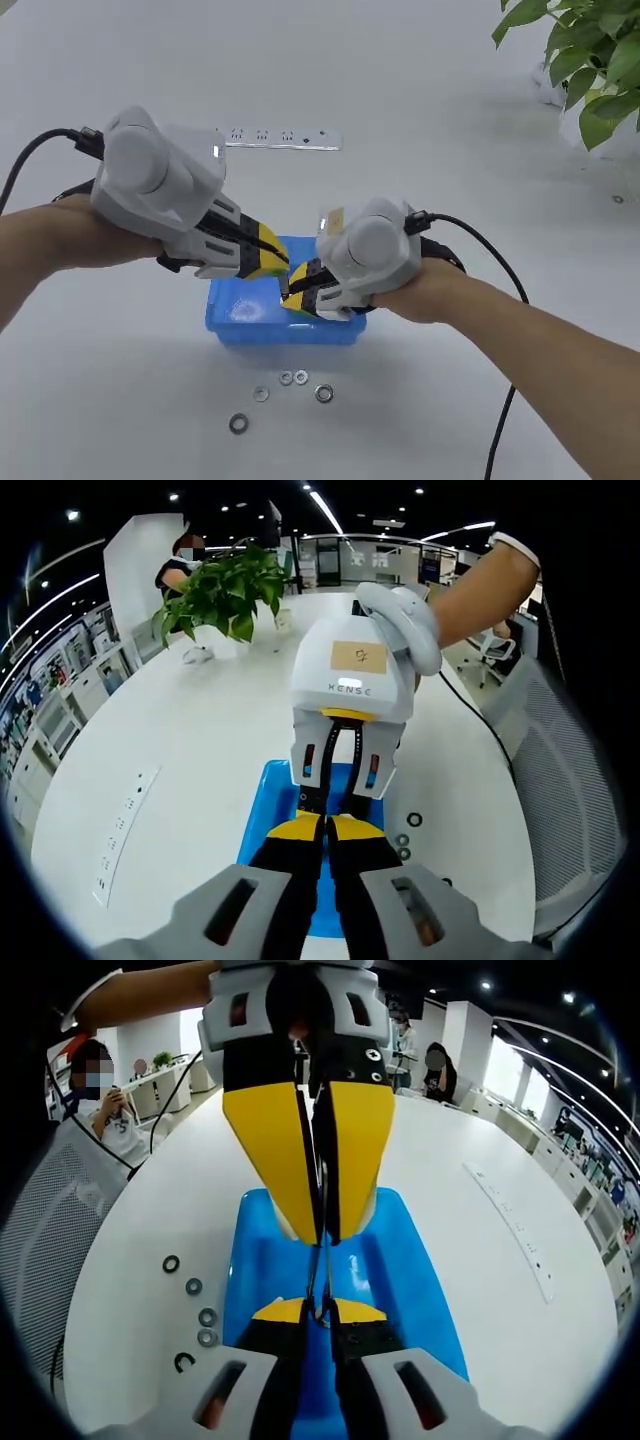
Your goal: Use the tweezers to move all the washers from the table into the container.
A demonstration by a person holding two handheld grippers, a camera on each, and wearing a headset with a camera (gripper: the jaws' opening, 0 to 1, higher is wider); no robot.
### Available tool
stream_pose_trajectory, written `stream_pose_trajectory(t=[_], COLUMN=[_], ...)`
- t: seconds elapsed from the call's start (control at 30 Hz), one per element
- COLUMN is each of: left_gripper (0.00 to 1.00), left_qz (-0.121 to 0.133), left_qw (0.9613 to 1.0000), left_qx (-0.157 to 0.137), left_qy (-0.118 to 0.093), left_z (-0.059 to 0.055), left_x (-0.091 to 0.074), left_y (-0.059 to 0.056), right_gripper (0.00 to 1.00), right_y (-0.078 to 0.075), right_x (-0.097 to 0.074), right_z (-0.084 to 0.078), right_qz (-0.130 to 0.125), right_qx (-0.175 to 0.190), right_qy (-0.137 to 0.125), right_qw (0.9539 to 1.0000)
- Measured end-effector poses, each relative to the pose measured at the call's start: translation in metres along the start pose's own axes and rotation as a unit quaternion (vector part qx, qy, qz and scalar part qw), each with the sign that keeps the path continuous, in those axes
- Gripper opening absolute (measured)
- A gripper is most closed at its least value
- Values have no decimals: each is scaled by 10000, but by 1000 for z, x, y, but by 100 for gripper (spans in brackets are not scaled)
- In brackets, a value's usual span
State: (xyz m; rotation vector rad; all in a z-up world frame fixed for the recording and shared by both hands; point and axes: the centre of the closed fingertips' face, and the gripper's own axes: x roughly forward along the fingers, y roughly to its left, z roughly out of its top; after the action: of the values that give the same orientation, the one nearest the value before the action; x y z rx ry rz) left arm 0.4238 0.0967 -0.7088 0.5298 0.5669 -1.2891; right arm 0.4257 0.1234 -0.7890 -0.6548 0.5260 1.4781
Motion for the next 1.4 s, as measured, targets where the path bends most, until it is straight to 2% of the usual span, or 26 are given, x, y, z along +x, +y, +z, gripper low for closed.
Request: stream_pose_trajectory(t=[0.37, 0.63, 1.4], left_gripper=[6, 6, 6], left_qz=[-26, 12, 105], left_qw=[10000, 10000, 9993], left_qx=[50, 91, 364], left_qy=[11, -16, -39], left_z=[1, 7, 44], left_x=[-1, -7, -34], left_y=[-2, -4, -22], right_gripper=[11, 11, 11], right_y=[1, 1, 13], right_x=[-2, -9, -45], right_z=[1, 7, 36], right_qz=[5, -28, -322], right_qx=[-101, -164, -381], right_qy=[35, -2, -121], right_qw=[9999, 9999, 9987])
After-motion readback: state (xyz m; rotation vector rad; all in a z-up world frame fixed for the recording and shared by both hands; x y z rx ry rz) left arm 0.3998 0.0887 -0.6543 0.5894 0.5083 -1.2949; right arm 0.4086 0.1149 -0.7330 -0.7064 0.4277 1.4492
